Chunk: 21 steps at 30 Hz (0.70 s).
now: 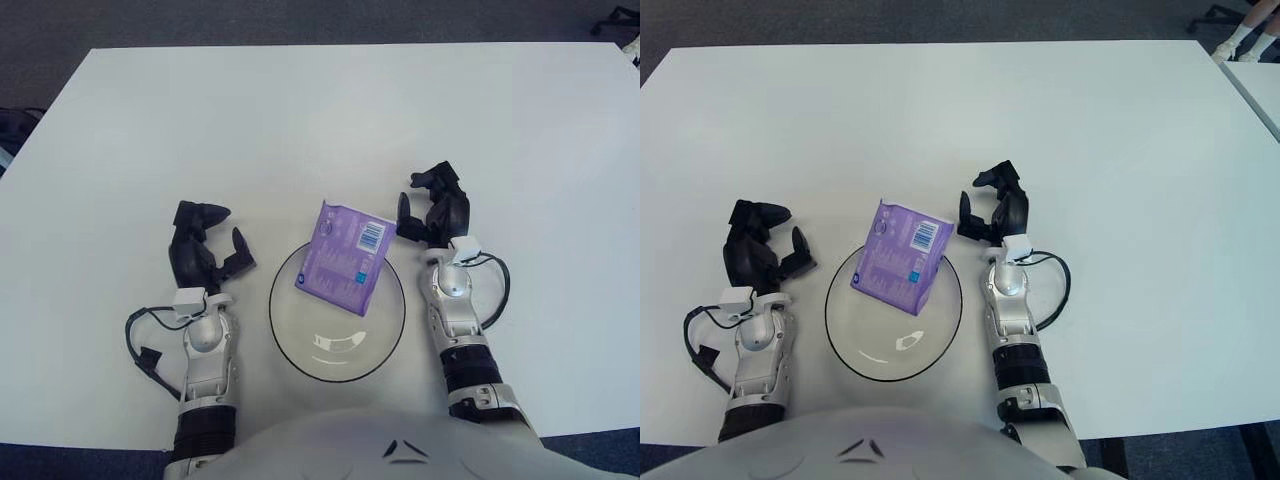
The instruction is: Put the tissue paper into the plate.
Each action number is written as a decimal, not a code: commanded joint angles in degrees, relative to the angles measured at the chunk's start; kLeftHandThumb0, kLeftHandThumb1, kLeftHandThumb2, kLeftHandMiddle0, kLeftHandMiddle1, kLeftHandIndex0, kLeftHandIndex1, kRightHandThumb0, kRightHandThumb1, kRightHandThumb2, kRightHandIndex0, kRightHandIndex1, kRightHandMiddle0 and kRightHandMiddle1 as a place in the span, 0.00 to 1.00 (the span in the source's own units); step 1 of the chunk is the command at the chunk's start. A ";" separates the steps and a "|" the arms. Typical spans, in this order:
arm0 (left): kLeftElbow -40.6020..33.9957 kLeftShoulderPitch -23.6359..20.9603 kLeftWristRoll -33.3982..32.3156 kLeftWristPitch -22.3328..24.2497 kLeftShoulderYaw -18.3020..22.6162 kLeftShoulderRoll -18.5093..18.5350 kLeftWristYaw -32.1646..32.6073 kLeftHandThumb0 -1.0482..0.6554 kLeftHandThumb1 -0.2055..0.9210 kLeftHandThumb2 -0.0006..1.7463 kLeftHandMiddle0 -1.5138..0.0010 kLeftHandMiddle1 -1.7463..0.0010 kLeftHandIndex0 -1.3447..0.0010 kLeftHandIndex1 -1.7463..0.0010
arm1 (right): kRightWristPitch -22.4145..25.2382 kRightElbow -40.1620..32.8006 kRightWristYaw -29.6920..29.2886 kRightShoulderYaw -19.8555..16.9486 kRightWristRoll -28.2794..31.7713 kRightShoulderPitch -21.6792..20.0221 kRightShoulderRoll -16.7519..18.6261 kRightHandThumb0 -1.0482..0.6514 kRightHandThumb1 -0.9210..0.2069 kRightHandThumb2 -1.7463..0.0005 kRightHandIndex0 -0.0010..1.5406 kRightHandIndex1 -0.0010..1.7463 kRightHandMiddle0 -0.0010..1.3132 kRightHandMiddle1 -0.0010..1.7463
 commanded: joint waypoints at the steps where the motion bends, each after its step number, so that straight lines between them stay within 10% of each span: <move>1: 2.87 3.15 -0.09 1.88 0.10 -0.04 -0.37 0.61 0.42 0.79 0.59 0.01 0.67 0.00 | -0.95 3.50 0.47 -0.71 1.50 2.07 1.71 0.61 0.50 0.35 0.47 0.76 0.35 1.00; 21: 3.26 3.76 -0.15 1.09 -0.44 0.02 -1.59 0.61 0.42 0.79 0.59 0.03 0.65 0.00 | 3.74 5.44 0.13 -1.02 -1.14 4.25 0.06 0.61 0.43 0.40 0.44 0.76 0.33 1.00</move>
